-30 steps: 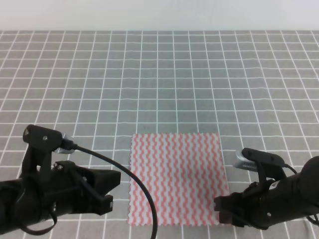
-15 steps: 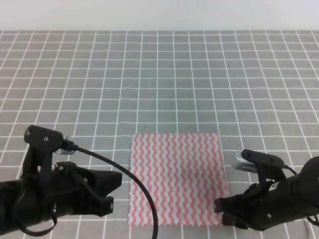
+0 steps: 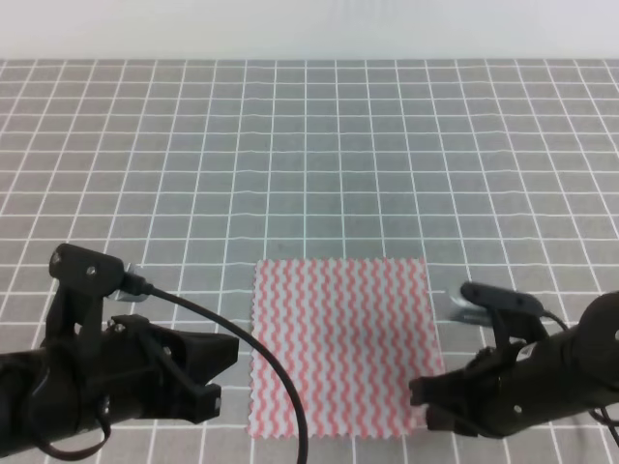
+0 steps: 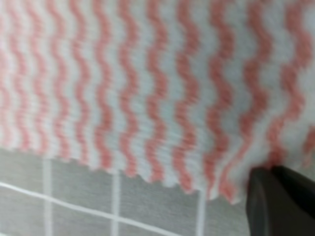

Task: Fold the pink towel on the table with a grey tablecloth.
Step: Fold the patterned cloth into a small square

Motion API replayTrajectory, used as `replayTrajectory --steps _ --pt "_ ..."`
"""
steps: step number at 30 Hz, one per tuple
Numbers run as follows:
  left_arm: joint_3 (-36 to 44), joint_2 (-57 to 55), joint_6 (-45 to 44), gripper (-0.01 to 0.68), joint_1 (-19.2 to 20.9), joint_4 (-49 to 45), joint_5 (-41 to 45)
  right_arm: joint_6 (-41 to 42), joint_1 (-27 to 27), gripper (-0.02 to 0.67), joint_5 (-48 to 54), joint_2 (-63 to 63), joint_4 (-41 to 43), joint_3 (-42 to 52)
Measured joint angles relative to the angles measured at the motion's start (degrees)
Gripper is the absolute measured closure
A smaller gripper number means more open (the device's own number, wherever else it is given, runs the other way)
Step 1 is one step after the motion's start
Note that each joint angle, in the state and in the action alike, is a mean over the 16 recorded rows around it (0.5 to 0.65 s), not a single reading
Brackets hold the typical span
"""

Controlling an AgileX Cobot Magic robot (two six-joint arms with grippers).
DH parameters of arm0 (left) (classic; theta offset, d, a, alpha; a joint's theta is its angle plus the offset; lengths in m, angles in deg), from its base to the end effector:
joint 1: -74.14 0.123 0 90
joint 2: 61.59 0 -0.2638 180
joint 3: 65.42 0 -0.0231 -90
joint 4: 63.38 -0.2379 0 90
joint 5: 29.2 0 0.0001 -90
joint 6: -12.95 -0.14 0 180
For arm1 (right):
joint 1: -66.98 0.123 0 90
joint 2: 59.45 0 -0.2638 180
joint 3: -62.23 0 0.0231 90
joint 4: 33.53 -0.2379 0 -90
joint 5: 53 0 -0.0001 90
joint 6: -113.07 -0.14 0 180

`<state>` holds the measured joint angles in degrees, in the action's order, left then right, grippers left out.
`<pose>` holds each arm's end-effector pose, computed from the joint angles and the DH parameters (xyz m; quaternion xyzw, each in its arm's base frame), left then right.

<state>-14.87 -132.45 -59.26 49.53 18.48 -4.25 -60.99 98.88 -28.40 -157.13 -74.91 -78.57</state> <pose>0.1870 -0.1501 0.1947 0.2165 0.8455 -0.3111 0.3761 0.2086 0.1753 0.1038 -0.0218 0.9686 0.2256 0.1025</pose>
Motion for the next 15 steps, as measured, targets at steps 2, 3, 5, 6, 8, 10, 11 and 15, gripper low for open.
replayTrajectory --steps 2,3,5,6,8,10,11,15 --pt "0.0 0.0 -0.2 0.675 0.0 0.0 0.1 0.0 0.0 0.601 0.2 0.3 0.2 -0.3" --pt "0.0 0.0 -0.3 0.675 0.0 0.0 0.1 0.0 0.0 0.588 0.3 0.3 0.2 -0.5" --pt "0.0 0.0 -0.4 0.675 0.0 0.0 0.1 0.0 0.0 0.556 0.4 0.5 0.4 -0.8" --pt "0.0 0.1 -0.5 0.675 0.0 0.0 0.2 0.0 0.0 0.540 0.4 0.6 0.5 -0.9" --pt "0.0 0.0 -0.7 0.675 0.0 0.0 0.1 0.0 0.0 0.506 0.4 0.6 0.6 -1.0" --pt "0.0 0.1 -0.8 0.675 0.0 0.0 0.1 0.0 0.0 0.473 0.3 0.6 0.8 -1.1" --pt "0.0 0.1 -0.9 0.675 0.0 0.0 0.1 0.0 0.0 0.456 0.3 0.7 0.9 -1.1" --pt "0.0 0.1 -1.1 0.675 0.0 0.0 0.1 0.0 0.0 0.409 0.1 0.5 1.4 -1.1"
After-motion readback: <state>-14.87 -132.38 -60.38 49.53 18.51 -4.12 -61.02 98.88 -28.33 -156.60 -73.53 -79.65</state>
